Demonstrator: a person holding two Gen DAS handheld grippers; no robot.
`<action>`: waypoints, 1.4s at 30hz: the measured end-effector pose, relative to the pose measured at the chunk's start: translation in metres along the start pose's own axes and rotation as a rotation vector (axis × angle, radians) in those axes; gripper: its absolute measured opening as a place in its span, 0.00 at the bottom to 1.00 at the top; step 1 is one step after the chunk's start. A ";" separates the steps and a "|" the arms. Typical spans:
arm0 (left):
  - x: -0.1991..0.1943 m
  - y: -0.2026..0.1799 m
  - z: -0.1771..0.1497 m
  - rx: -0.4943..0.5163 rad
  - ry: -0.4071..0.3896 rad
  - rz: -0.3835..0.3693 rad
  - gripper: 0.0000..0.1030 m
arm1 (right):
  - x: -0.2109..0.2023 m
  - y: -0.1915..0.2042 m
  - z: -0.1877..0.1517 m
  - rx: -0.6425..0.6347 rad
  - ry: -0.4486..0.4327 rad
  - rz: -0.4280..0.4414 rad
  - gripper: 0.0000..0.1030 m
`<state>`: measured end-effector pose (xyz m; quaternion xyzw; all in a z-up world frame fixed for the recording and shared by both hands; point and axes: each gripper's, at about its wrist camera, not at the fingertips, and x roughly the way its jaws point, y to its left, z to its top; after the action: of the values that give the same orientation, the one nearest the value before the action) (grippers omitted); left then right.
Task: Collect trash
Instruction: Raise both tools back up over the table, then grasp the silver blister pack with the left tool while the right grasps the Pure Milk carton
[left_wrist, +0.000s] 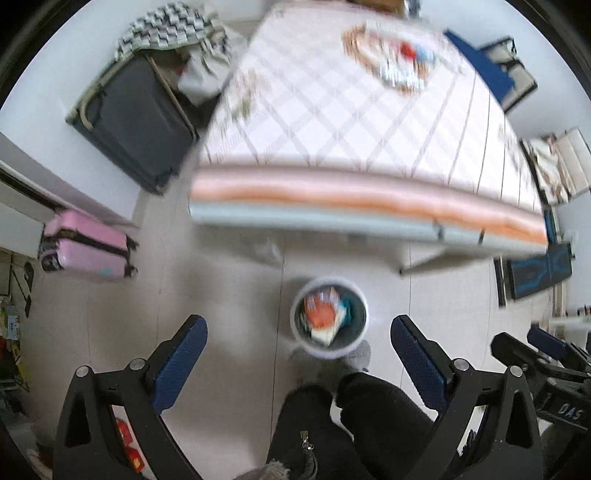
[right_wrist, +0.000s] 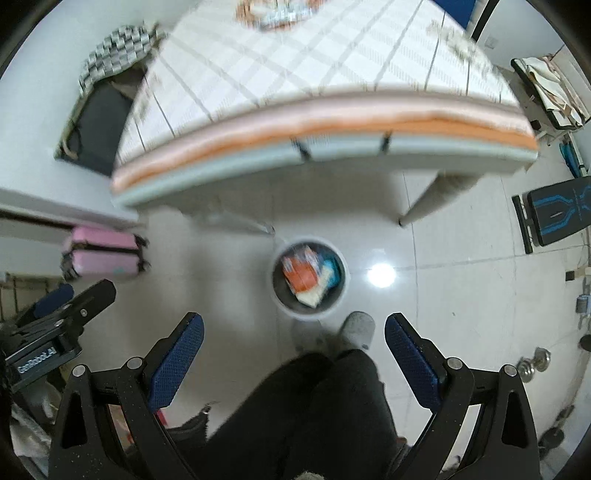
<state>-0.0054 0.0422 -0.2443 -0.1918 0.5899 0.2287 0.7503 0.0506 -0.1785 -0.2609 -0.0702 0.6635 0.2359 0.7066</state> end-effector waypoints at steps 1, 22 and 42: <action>-0.006 -0.003 0.014 -0.002 -0.031 0.016 0.99 | -0.010 0.001 0.013 0.009 -0.022 0.010 0.97; 0.096 -0.098 0.312 -0.126 -0.066 0.265 0.99 | 0.055 -0.022 0.513 -0.591 0.006 -0.266 0.97; 0.159 -0.141 0.376 0.343 0.034 0.193 0.99 | 0.170 -0.013 0.622 -0.799 0.249 -0.328 0.65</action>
<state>0.4067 0.1543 -0.3094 -0.0075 0.6486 0.1926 0.7363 0.6196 0.1074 -0.3609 -0.4698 0.5804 0.3481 0.5668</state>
